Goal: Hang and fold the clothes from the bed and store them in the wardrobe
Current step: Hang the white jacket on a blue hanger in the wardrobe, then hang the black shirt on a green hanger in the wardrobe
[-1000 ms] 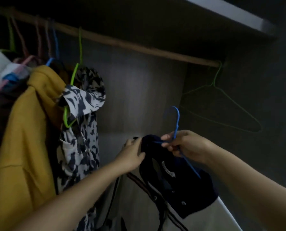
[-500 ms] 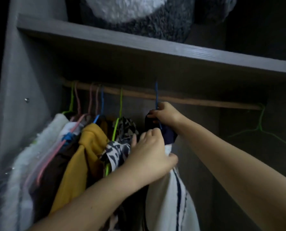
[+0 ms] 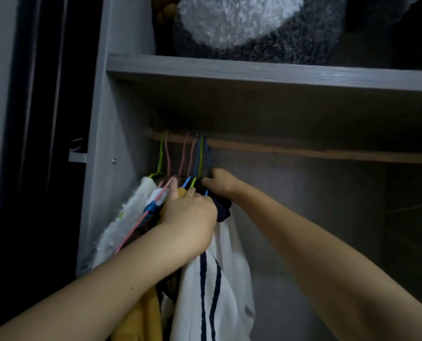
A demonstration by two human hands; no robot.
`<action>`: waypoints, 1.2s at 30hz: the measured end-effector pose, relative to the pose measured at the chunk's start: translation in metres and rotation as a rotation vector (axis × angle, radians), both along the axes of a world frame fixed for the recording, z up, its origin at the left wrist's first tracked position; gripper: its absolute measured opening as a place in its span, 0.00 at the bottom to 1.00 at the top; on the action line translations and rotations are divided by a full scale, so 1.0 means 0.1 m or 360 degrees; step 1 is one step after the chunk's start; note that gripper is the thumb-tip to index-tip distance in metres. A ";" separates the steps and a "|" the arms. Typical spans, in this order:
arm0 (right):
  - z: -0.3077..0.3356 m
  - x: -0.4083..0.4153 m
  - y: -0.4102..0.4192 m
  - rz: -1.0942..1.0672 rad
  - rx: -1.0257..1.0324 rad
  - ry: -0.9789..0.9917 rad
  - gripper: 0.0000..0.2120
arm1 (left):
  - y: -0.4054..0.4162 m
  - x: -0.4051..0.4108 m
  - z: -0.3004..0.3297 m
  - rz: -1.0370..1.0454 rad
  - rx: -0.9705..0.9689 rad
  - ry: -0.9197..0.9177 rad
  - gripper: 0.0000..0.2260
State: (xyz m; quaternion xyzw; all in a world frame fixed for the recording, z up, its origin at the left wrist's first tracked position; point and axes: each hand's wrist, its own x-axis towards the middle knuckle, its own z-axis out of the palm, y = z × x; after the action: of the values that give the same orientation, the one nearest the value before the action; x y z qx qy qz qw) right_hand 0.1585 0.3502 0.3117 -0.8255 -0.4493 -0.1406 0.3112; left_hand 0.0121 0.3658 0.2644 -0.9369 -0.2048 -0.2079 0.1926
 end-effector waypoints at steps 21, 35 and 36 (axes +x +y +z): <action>-1.60 -0.18 -2.16 -0.0681 0.0025 -0.0104 0.23 | -0.93 0.21 -0.89 -0.0839 0.0152 -0.0195 0.15; -4.22 -2.36 -6.38 -0.1714 -0.0615 0.0894 0.17 | -4.87 -0.19 -3.64 -0.2005 -0.0553 0.0830 0.12; -4.34 -2.56 -6.69 -0.1796 -0.0621 0.0959 0.18 | -5.14 -0.26 -3.75 -0.2034 -0.0593 0.0909 0.12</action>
State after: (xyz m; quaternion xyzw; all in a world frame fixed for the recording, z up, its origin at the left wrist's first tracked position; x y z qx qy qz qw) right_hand -0.0976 -0.3184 -0.1219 -0.9783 0.1409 0.0387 0.1467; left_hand -0.0141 -0.1481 -0.1109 -0.9086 0.4091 0.0113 -0.0835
